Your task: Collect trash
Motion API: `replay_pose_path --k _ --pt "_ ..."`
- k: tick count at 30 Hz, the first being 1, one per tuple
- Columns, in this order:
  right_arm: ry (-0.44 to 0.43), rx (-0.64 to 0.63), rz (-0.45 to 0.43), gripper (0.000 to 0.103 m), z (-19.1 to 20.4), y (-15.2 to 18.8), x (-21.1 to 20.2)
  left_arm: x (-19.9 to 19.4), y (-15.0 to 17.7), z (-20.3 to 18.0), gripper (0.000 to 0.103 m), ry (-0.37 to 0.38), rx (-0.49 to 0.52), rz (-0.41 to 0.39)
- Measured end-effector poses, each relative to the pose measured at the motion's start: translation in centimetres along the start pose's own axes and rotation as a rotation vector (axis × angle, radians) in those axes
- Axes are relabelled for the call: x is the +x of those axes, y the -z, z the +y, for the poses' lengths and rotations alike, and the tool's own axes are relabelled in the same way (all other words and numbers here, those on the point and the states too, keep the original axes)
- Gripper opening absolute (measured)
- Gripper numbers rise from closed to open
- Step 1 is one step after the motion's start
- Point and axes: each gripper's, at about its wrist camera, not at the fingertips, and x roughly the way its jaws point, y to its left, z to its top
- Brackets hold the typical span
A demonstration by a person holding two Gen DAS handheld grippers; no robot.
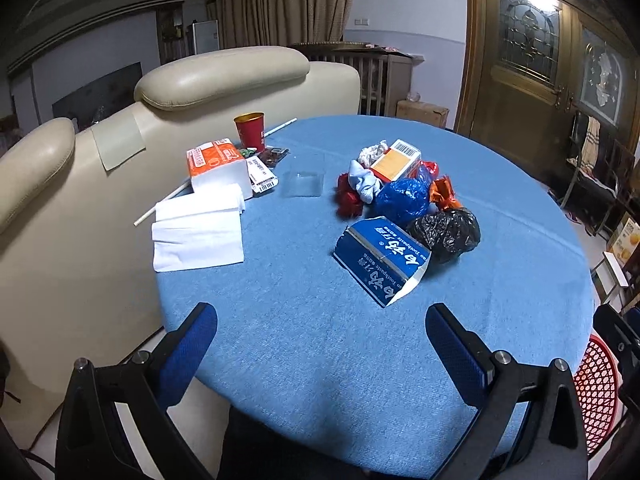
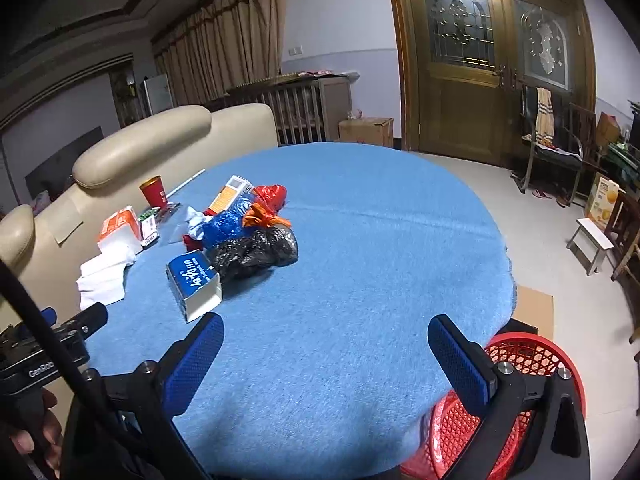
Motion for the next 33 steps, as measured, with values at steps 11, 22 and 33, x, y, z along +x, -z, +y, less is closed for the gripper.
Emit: replay_pose_path --k 11,22,33 --pt "-0.008 -0.003 -0.044 0.103 0.0 -0.2 -1.2 0.3 0.4 -1.2 0.103 0.012 0.031 0.022" --pt "-0.016 -0.013 -0.05 0.103 0.3 -0.1 -1.3 0.3 0.2 -1.5 0.103 0.016 0.035 0.025" --pt "-0.019 -0.019 -0.051 0.103 0.4 0.0 -1.3 0.3 0.2 -1.5 0.103 0.018 0.038 0.027"
